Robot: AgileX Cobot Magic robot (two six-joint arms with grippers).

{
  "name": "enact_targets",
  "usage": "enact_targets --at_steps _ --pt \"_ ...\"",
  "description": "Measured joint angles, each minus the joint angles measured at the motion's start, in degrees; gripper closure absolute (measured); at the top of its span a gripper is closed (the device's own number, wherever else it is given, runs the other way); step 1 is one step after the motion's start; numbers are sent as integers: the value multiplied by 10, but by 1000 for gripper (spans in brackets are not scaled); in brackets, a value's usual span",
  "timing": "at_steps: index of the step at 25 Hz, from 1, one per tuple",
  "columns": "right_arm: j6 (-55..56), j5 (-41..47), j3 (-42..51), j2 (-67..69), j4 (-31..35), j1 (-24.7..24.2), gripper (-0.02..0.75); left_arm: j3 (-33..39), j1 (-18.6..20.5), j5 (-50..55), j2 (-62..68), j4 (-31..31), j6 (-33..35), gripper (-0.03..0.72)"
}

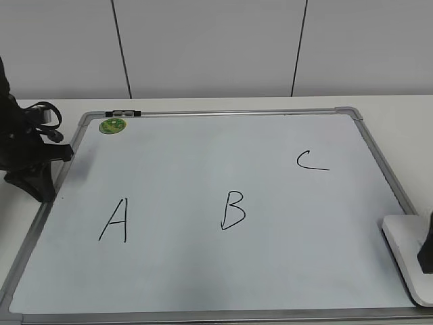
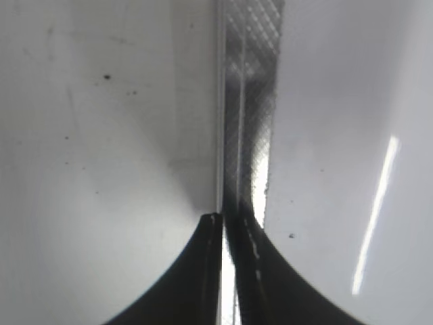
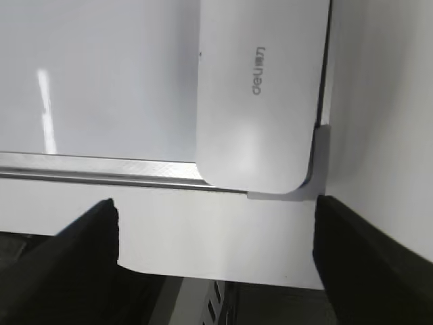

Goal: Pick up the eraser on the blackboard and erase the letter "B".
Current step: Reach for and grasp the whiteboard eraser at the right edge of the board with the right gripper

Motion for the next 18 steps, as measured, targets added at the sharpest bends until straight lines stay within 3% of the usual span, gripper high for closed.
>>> enact_targets --at_steps 11,18 --pt "8 -32 -51 123 -1 13 66 0 0 0 0 0 0 645" --pt "46 -32 -75 168 -41 13 66 0 0 0 0 0 0 641"
